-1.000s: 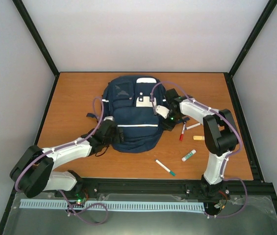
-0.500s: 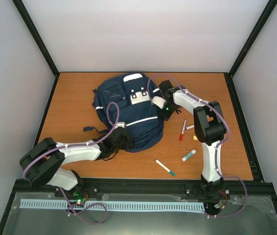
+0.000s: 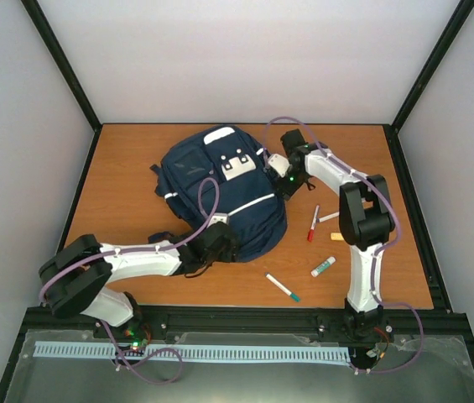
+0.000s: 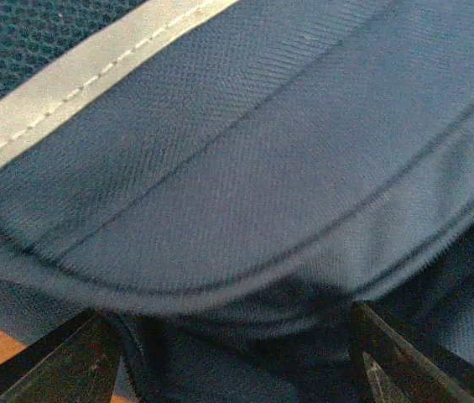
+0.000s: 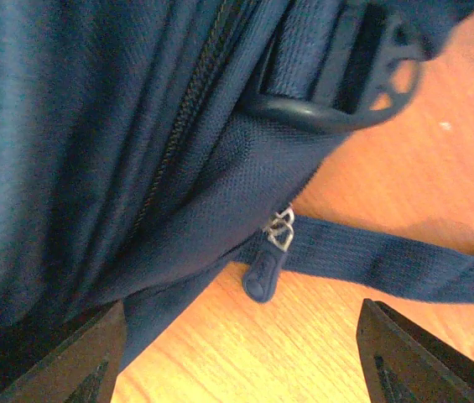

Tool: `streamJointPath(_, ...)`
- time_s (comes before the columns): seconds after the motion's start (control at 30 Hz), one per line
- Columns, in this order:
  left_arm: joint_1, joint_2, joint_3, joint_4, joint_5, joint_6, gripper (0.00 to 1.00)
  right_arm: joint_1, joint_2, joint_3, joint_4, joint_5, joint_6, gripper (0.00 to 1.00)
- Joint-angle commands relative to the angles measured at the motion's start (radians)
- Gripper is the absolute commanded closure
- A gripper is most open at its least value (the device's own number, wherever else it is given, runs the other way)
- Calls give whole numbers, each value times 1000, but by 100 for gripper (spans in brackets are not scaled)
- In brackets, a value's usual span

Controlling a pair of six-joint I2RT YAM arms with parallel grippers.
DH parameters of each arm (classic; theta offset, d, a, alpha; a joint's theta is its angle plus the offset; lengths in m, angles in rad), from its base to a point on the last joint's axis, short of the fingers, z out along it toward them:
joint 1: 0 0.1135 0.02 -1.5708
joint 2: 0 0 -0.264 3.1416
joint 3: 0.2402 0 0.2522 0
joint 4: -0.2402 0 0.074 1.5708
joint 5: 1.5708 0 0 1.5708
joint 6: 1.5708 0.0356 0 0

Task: Pack the student bag
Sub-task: Adjust the student bag at the center of the board.

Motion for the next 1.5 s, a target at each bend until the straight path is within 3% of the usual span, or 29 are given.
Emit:
streamJointPath(0.0,-52,-94,55,-103,107,69,25,-31,-142,17,-9,-101,55,20)
streamJointPath(0.27,-53,-231,129,-328,11,142,16,-77,-397,-226,-49,-108,26,17)
streamJointPath(0.43,-53,-225,205,-394,-95,155,11,-76,-525,-379,-113,-137,-2,23)
streamJointPath(0.6,-52,-188,250,-397,-139,135,7,-54,-688,-522,-207,-289,-147,28)
streamJointPath(0.83,-53,-161,247,-372,-185,79,4,101,-821,-690,-259,-313,-280,29)
streamJointPath(1.2,-52,-174,226,-444,-255,17,2,407,-827,-816,-192,-257,-249,28)
streamJointPath(1.47,-52,-171,220,-456,-249,-6,2,545,-768,-869,-126,-158,-204,29)
